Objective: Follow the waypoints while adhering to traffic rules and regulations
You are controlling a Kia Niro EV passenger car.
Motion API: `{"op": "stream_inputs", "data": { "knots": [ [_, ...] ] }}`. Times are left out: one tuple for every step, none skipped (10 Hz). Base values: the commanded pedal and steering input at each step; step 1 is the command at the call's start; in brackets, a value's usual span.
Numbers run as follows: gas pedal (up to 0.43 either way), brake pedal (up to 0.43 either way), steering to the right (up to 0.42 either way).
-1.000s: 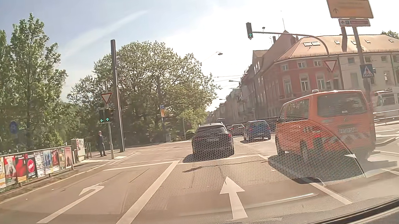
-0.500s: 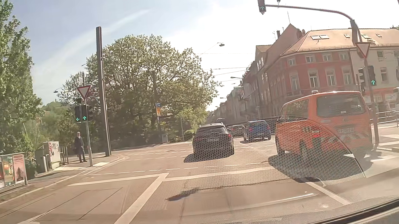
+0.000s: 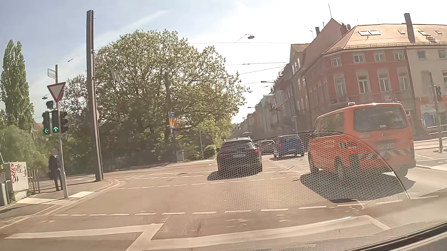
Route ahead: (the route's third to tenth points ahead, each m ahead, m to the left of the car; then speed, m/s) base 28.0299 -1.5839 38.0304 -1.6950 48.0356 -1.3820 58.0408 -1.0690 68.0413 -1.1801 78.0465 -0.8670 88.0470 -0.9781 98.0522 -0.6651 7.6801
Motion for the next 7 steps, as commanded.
{"op": "stream_inputs", "data": {
  "knots": [
    [0.079,0.000,-0.002],
    [0.079,0.000,-0.002],
    [0.079,0.000,-0.002],
    [0.079,0.000,-0.002],
    [0.079,0.000,-0.002],
    [0.079,0.000,-0.002],
    [0.079,0.000,-0.002]
  ]
}}
